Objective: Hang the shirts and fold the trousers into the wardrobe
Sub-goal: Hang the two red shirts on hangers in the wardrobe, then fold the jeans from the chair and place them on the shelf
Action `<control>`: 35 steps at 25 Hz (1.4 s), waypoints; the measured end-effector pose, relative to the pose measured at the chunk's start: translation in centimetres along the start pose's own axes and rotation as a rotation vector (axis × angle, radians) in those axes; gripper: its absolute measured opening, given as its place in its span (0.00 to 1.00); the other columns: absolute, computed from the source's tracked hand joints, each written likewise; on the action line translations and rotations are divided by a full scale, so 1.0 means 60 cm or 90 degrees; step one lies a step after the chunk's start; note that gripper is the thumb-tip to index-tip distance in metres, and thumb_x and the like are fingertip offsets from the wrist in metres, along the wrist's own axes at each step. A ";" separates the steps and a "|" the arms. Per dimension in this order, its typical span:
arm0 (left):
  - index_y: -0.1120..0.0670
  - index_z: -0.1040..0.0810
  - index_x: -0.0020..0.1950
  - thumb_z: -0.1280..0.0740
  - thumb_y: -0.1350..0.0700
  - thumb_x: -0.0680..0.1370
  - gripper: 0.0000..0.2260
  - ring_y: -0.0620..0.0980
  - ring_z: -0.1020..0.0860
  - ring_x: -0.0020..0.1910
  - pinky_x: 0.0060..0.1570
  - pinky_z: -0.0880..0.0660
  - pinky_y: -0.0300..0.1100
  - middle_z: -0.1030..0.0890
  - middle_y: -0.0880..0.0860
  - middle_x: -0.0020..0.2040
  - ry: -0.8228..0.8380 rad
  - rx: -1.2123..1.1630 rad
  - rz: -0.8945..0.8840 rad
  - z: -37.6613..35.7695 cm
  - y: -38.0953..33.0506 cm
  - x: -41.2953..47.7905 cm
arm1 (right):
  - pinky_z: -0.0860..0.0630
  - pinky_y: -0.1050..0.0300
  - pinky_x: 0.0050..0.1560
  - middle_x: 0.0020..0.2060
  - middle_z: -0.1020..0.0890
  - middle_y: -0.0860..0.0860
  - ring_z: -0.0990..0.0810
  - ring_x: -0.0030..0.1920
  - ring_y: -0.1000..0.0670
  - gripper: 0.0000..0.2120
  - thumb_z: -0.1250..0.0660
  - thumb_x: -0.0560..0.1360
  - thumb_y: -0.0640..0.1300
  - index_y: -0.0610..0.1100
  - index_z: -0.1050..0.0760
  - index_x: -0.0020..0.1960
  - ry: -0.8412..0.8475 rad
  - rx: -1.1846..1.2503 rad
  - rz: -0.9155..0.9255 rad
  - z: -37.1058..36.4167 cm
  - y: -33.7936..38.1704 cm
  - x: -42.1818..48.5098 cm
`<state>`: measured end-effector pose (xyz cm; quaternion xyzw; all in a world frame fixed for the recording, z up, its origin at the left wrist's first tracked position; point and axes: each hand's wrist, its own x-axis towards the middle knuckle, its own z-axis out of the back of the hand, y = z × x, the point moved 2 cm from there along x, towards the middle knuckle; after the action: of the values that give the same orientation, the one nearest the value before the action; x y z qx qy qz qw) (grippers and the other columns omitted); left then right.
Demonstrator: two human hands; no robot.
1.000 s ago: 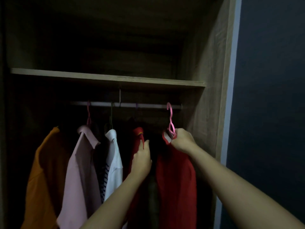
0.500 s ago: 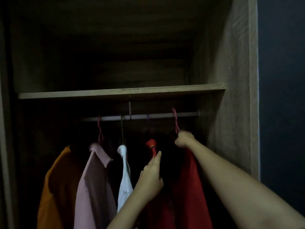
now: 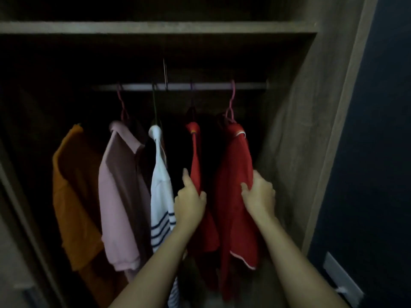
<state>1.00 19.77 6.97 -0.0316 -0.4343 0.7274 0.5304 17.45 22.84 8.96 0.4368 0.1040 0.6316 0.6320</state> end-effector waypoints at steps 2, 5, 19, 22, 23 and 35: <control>0.60 0.29 0.64 0.36 0.59 0.77 0.16 0.61 0.20 0.46 0.46 0.24 0.49 0.19 0.61 0.47 0.036 0.006 0.012 -0.025 0.030 -0.031 | 0.23 0.50 0.50 0.48 0.17 0.41 0.18 0.49 0.40 0.11 0.35 0.75 0.43 0.43 0.24 0.57 0.018 -0.001 -0.020 -0.030 -0.063 -0.048; 0.62 0.23 0.52 0.37 0.58 0.78 0.08 0.62 0.20 0.43 0.43 0.25 0.49 0.18 0.62 0.43 0.032 0.014 -0.002 -0.052 0.057 -0.089 | 0.22 0.54 0.49 0.47 0.16 0.43 0.17 0.45 0.44 0.10 0.35 0.76 0.43 0.43 0.23 0.56 0.065 0.010 -0.076 -0.066 -0.139 -0.106; 0.58 0.29 0.69 0.36 0.54 0.77 0.21 0.59 0.21 0.54 0.53 0.24 0.49 0.19 0.60 0.56 0.098 -0.034 0.012 -0.004 0.182 -0.285 | 0.43 0.51 0.71 0.74 0.43 0.38 0.41 0.73 0.40 0.34 0.41 0.75 0.52 0.36 0.45 0.74 -0.013 0.079 0.074 -0.084 -0.109 -0.310; 0.56 0.29 0.68 0.37 0.56 0.77 0.19 0.61 0.21 0.53 0.52 0.25 0.50 0.18 0.61 0.54 0.098 0.003 0.093 0.076 0.269 -0.375 | 0.41 0.50 0.70 0.72 0.38 0.36 0.37 0.71 0.36 0.34 0.45 0.73 0.55 0.34 0.39 0.72 0.096 0.062 0.095 -0.125 -0.074 -0.425; 0.56 0.30 0.69 0.38 0.56 0.77 0.19 0.61 0.21 0.54 0.53 0.25 0.50 0.19 0.61 0.54 0.103 0.015 0.122 0.103 0.302 -0.408 | 0.40 0.50 0.69 0.72 0.37 0.35 0.36 0.71 0.36 0.34 0.45 0.73 0.55 0.33 0.38 0.71 0.139 0.055 0.105 -0.144 -0.063 -0.467; 0.58 0.46 0.76 0.41 0.53 0.81 0.26 0.55 0.38 0.73 0.67 0.37 0.44 0.40 0.57 0.76 0.062 0.104 0.582 0.344 0.729 -0.837 | 0.36 0.48 0.69 0.72 0.36 0.39 0.35 0.72 0.41 0.40 0.55 0.74 0.67 0.38 0.38 0.72 0.737 0.000 0.386 -0.395 0.085 -0.991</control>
<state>-20.12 -35.32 -30.17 -0.2119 -0.2914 0.9161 0.1761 -13.06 -20.96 -26.70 0.0361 0.2996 0.9151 0.2674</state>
